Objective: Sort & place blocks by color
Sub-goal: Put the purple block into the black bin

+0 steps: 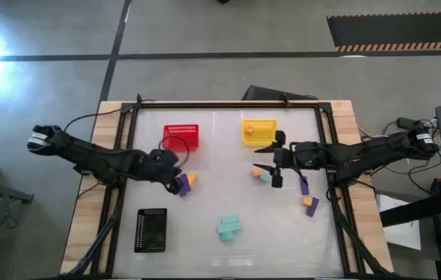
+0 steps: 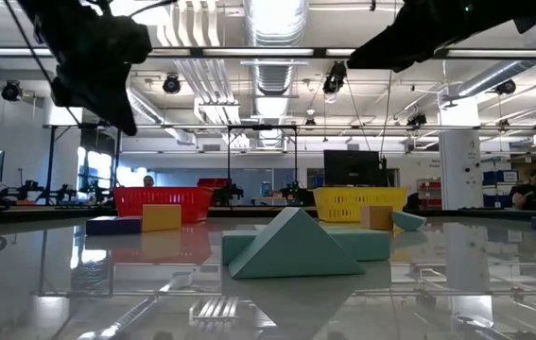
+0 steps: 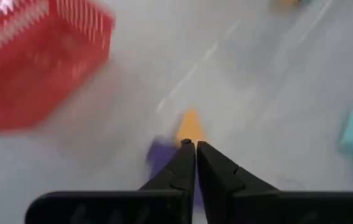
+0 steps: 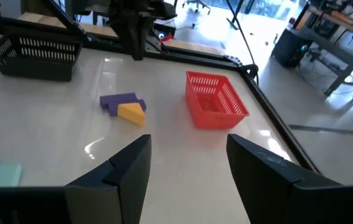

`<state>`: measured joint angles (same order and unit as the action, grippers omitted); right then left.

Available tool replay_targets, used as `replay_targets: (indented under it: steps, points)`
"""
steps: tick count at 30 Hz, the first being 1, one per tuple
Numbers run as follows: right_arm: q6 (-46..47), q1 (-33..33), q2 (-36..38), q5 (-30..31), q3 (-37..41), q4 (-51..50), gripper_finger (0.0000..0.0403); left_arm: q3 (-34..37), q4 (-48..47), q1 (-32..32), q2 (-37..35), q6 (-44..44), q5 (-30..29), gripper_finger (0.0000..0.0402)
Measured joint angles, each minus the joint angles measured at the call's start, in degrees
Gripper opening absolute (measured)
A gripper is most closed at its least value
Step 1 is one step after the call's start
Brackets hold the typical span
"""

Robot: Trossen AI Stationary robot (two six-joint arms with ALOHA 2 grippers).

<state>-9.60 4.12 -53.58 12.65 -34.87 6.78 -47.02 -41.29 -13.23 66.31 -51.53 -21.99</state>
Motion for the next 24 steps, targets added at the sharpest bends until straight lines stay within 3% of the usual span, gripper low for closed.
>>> replay_targets:
  steps: [6,11,24]
  points:
    - [-3.41,0.0,1.7,0.01,0.72,-0.12,0.0201,-8.37,-9.22,-0.01,9.89,0.28,9.49,0.0]
    - [-3.82,0.0,3.26,-0.01,1.39,-0.12,0.0201,-9.09,-10.7,-0.01,15.98,2.23,17.11,0.0]
    - [-4.62,0.0,6.38,-0.09,2.89,-0.48,0.0201,-8.98,-6.77,0.14,25.89,0.0,15.67,0.0]
